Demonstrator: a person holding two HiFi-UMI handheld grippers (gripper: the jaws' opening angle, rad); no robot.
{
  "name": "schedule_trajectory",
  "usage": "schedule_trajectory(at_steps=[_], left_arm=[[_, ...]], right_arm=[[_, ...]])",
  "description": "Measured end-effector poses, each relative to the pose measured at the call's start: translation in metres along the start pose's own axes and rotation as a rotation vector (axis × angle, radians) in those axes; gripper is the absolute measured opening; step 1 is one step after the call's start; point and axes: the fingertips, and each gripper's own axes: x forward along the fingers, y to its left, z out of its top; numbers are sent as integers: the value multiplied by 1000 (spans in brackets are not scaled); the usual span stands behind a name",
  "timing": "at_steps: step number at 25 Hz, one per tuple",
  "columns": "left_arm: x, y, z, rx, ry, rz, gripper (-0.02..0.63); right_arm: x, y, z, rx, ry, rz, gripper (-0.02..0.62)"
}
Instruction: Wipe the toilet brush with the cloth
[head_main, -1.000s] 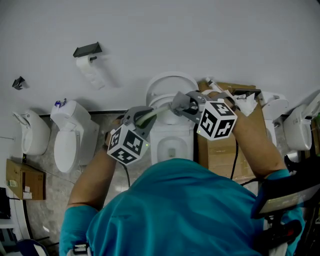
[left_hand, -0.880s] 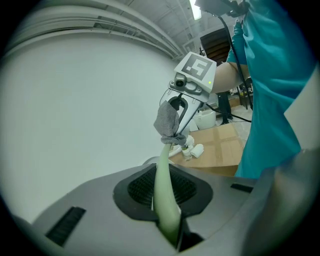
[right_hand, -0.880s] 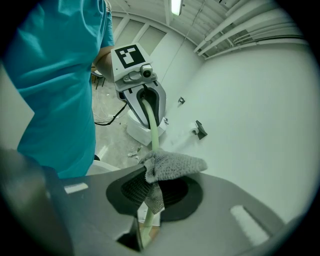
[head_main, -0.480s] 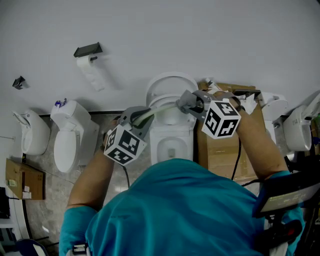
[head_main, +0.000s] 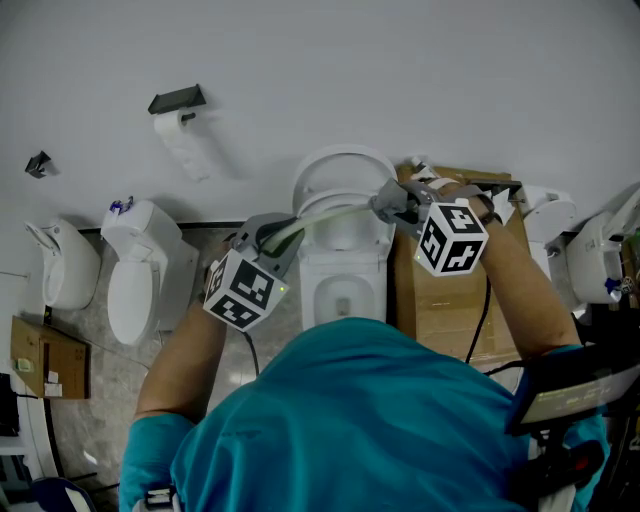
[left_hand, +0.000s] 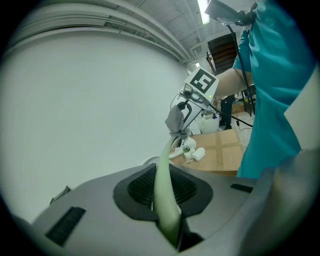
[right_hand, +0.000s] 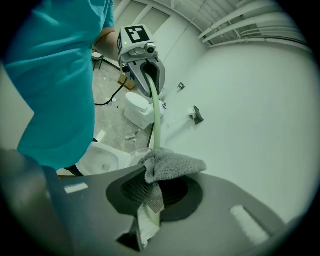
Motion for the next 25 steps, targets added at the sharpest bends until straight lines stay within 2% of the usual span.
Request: schedule_trajectory(at_steps=[6,11,14,17,21,25], left_arm=[[-1,0,0,5,1,2,60],[3,-5,4,41,8,-1,60],[5,-7,3,34,14,-13,60],[8,-4,-1,-54,10,-32,59],[16,-2,-8,-246,-6,-91,59],[25,-4,-11,-434,-27,-155,58]], right_arm=[[0,2,-22,-33,96,6,37],[1,7,-39,-71,206,43,37],[-1,8,-46,-85,253,64,37],[-11,-7,-37,-53,197,0,38],[-33,-35,-4,35,9,-174,37],[-45,-36,32,61,-160,-273,37]])
